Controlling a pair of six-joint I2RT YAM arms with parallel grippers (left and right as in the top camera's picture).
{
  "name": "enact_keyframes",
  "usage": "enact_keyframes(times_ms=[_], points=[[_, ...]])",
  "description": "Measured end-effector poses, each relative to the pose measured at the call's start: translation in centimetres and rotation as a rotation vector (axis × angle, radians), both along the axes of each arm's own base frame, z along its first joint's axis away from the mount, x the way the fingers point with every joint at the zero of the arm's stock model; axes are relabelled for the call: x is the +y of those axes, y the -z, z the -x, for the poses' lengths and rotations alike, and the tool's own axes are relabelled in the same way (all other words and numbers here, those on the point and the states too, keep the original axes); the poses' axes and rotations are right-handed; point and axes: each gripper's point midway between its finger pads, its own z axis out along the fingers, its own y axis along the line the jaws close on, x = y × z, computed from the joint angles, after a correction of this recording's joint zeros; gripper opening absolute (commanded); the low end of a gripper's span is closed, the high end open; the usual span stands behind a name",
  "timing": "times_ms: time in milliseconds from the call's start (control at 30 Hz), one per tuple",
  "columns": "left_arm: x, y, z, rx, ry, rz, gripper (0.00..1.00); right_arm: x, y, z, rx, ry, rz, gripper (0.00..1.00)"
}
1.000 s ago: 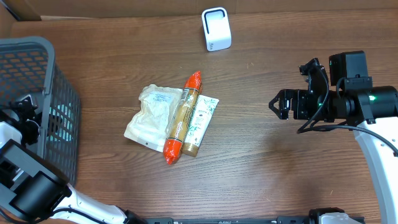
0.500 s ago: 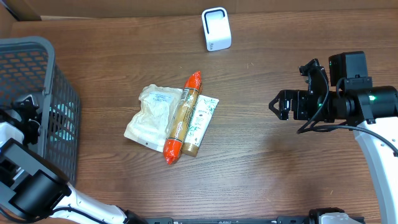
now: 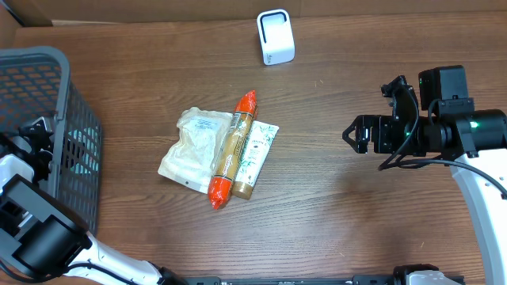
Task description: Scan the item barcode
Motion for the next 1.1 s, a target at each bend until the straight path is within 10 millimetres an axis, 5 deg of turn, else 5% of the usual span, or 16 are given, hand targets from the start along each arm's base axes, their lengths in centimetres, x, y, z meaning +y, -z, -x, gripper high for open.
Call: enact_keyframes(times_ms=[167, 267, 433, 600, 867, 1100], points=[[0.2, -1.0, 1.6, 0.078, -0.052, 0.068, 0.04, 0.0, 0.0, 0.0, 0.001, 0.000, 0.000, 1.00], [1.6, -3.4, 1.5, 0.085, -0.122, 0.087, 0.04, 0.0, 0.0, 0.0, 0.001, 0.000, 0.000, 1.00], [4.6, -12.0, 0.8, -0.023, -0.212, 0.008, 0.04, 0.0, 0.0, 0.0, 0.002, 0.000, 0.000, 1.00], [4.5, -20.8, 0.7, -0.165, -0.231, -0.079, 0.04, 0.0, 0.0, 0.0, 0.001, 0.000, 0.000, 1.00], [-0.1, -29.8, 0.8, -0.379, -0.140, -0.115, 0.04, 0.0, 0.0, 0.0, -0.001, 0.000, 0.000, 1.00], [-11.0, -37.2, 2.2, -0.501, 0.048, -0.172, 0.04, 0.0, 0.0, -0.1, -0.004, 0.000, -0.001, 1.00]])
